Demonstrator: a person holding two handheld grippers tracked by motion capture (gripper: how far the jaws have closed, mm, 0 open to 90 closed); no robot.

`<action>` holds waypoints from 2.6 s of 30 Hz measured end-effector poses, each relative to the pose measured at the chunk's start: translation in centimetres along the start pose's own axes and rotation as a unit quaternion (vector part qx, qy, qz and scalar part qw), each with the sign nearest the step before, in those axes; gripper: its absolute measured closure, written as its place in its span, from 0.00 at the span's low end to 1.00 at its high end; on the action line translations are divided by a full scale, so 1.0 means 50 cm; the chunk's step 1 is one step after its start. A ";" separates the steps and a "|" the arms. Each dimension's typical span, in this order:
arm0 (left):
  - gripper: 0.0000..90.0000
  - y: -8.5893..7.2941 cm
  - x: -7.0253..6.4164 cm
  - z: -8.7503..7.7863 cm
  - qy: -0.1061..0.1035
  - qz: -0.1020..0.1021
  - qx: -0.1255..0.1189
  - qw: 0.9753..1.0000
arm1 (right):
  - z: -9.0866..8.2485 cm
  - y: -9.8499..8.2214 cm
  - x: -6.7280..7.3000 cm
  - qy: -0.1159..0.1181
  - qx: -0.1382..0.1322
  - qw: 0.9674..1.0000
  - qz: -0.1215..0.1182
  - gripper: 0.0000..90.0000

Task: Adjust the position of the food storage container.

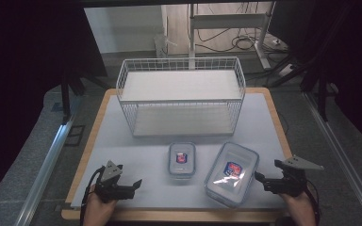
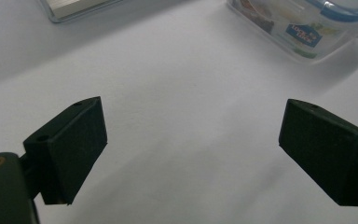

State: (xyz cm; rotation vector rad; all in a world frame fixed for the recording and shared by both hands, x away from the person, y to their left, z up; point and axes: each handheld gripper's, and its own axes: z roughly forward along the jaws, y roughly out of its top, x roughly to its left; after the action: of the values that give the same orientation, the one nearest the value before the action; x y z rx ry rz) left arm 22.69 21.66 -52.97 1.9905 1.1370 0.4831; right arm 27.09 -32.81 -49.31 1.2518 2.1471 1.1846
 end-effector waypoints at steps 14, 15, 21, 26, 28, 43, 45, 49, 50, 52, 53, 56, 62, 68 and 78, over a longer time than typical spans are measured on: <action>0.05 0.012 -0.011 -0.002 -0.016 -0.019 0.017 1.000 | 0.003 -0.008 -0.020 -0.015 0.026 0.999 0.015 0.03; 0.06 0.014 -0.011 -0.004 -0.022 -0.024 0.015 0.999 | 0.003 -0.008 -0.020 -0.015 0.027 0.999 0.015 0.02; 0.28 0.029 -0.021 -0.012 -0.030 -0.027 0.004 0.999 | 0.003 -0.009 -0.023 -0.017 0.024 0.999 0.016 0.01; 0.64 0.047 -0.036 -0.005 -0.074 -0.025 0.004 0.997 | 0.006 -0.011 -0.023 -0.021 0.032 0.999 0.015 0.01; 0.77 0.054 -0.048 0.003 -0.077 -0.008 0.003 0.997 | 0.009 -0.011 -0.023 -0.023 0.035 0.999 0.017 0.01; 1.00 0.158 -0.113 0.076 -0.143 0.031 -0.012 0.989 | 0.011 -0.012 -0.014 -0.029 0.044 0.999 0.012 0.02; 1.00 0.169 -0.120 0.088 -0.152 0.032 -0.008 0.988 | 0.011 -0.012 -0.014 -0.029 0.044 0.999 0.013 0.02; 1.00 0.210 -0.153 0.134 -0.161 0.053 0.004 0.986 | 0.011 -0.014 -0.016 -0.028 0.045 0.998 0.015 0.02; 1.00 0.217 -0.161 0.143 -0.160 0.059 0.005 0.985 | 0.012 -0.014 -0.016 -0.028 0.046 0.998 0.015 0.02; 0.99 0.230 -0.174 0.160 -0.163 0.072 0.012 0.984 | 0.012 -0.015 -0.016 -0.026 0.049 0.998 0.014 0.03; 0.99 0.235 -0.181 0.169 -0.165 0.072 0.016 0.984 | 0.013 -0.015 -0.016 -0.026 0.051 0.998 0.013 0.03; 0.99 0.251 -0.197 0.195 -0.166 0.080 0.023 0.983 | 0.015 -0.017 -0.017 -0.027 0.056 0.998 0.011 0.03; 1.00 0.286 -0.238 0.237 -0.141 0.117 0.052 0.982 | 0.018 -0.020 -0.018 -0.026 0.066 0.997 0.012 0.04; 1.00 0.292 -0.241 0.252 -0.124 0.122 0.080 0.981 | 0.019 -0.022 -0.020 -0.028 0.073 0.997 0.015 0.04; 1.00 0.280 -0.210 0.236 -0.106 0.116 0.086 0.984 | 0.018 -0.021 -0.018 -0.023 0.071 0.997 0.012 0.05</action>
State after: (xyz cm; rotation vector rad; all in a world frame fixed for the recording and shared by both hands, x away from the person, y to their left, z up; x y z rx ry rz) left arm 32.46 3.42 -48.92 2.2787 0.8451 0.2879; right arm 27.63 -33.37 -50.75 1.3533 2.2220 1.0179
